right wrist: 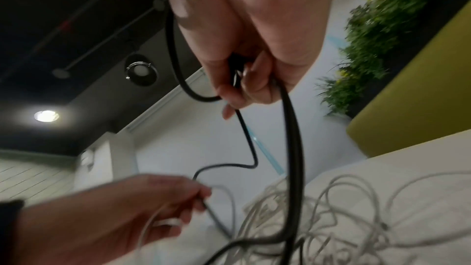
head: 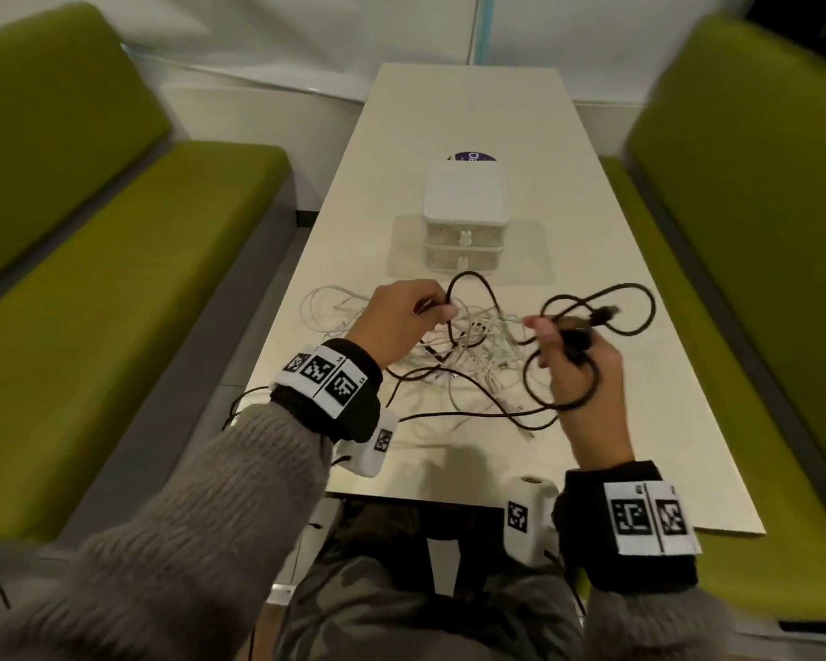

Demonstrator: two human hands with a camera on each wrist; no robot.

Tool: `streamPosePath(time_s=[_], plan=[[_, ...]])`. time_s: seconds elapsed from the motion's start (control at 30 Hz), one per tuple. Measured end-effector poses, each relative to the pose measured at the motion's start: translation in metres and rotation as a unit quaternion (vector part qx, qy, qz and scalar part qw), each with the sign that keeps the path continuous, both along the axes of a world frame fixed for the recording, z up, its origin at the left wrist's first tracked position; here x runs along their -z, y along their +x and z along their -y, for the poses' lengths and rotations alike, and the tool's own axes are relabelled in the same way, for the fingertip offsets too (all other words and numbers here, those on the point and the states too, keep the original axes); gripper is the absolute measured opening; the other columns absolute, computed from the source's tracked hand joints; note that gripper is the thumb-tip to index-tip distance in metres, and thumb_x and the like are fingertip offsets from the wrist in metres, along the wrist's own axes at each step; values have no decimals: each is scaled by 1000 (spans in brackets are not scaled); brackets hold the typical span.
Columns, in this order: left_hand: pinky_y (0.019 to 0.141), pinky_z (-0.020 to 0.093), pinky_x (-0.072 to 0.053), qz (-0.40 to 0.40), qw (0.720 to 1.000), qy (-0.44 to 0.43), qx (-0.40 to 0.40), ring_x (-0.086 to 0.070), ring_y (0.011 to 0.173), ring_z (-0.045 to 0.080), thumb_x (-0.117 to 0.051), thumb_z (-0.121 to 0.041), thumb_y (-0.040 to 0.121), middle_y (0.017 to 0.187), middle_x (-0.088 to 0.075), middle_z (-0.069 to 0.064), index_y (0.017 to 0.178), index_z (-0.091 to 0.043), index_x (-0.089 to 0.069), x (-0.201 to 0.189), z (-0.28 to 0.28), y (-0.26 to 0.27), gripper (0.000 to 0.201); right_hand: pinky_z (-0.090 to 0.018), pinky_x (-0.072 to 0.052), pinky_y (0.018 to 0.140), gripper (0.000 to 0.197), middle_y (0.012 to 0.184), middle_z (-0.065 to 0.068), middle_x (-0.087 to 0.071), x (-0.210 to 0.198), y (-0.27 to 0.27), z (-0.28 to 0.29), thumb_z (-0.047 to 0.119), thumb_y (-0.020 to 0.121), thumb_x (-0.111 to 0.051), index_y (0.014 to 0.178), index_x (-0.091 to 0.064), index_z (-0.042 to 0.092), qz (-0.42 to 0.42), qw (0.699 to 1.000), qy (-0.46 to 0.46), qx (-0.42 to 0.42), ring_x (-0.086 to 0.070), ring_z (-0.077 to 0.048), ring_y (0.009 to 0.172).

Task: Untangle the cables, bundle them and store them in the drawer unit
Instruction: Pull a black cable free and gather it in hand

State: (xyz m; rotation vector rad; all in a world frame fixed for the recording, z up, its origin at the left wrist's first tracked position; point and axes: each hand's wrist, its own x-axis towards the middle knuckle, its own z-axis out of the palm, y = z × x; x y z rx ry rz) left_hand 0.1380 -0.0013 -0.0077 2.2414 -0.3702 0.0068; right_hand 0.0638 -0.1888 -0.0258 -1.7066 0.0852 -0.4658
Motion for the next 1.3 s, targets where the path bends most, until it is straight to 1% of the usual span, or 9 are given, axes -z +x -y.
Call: streamPosePath(time_s=[0.1, 0.2, 0.33, 0.5, 0.6, 0.73, 0.9, 1.13, 1.3], plan=[[69, 28, -51, -43, 995, -91, 27, -61, 66, 17, -65, -23, 86, 69, -61, 5, 74, -12, -60, -12, 10, -3, 17, -19, -44, 67, 8, 80, 6, -66, 5, 8, -29, 29, 92, -59, 91, -65, 24, -15, 998, -52, -44, -55, -1, 67], [78, 38, -56, -85, 976, -189, 59, -65, 70, 25, -64, -12, 86, 72, -65, 13, 73, -10, -60, -16, 14, -6, 14, -14, -37, 57, 21, 75, -4, -63, 8, 18, -44, 26, 95, -56, 91, -64, 7, -45, 987, -136, -70, -53, -13, 67], [76, 35, -57, -112, 959, -259, 37, -64, 74, 24, -61, -6, 87, 87, -65, 21, 89, -4, -63, -14, 8, -10, 3, -5, -36, 59, 18, 71, 7, -57, 7, 27, -45, 22, 94, -58, 94, -65, 5, -64, 982, -159, -81, -51, -4, 67], [90, 24, -39, 69, 994, 4, -89, -40, 102, 15, -70, -27, 81, 112, -39, 1, 102, -22, -65, 7, 0, -14, 22, -21, -41, 74, 19, 79, 4, -68, 12, 32, -30, 25, 95, -57, 89, -69, 12, -66, 995, -55, -53, -60, -5, 75], [88, 26, -36, 186, 976, 69, -86, -32, 97, 12, -71, -21, 79, 108, -42, 4, 99, -16, -65, 20, 0, -19, 21, -11, -35, 59, 19, 55, 19, -54, 7, 30, -20, 19, 96, -55, 81, -67, 15, -79, 995, 44, -52, -48, 4, 55], [90, 29, -37, 55, 990, 108, 72, -47, 103, 21, -67, -20, 83, 110, -52, 11, 118, -8, -57, 29, 25, -17, 38, -14, -27, 45, 24, 48, 13, -39, -9, 29, -20, 17, 96, -52, 75, -62, 15, -94, 981, 131, -104, -32, -2, 44], [97, 33, -39, -129, 955, 226, 145, -50, 117, 31, -53, -43, 90, 124, -56, 14, 124, -10, -52, 27, 44, 6, 47, -20, -20, 46, 18, 54, 3, -31, -26, 22, -13, 20, 93, -55, 77, -61, 12, -79, 955, 221, -182, -26, -9, 49], [97, 32, -36, -186, 892, 378, 163, -46, 124, 29, -41, -39, 97, 138, -47, 11, 135, -12, -44, 22, 24, 13, 47, -15, -22, 41, 21, 56, 10, -41, -46, -1, 26, 25, 96, -47, 80, -62, 22, 33, 943, 322, -74, -31, -2, 48], [97, 31, -36, -149, 937, 297, 105, -49, 121, 27, -43, -27, 98, 132, -55, 8, 124, -17, -58, 27, 0, 20, 32, -17, -24, 42, 21, 63, 11, -44, -28, -16, 38, 28, 100, -47, 83, -57, 23, 79, 944, 311, 84, -32, -3, 49]])
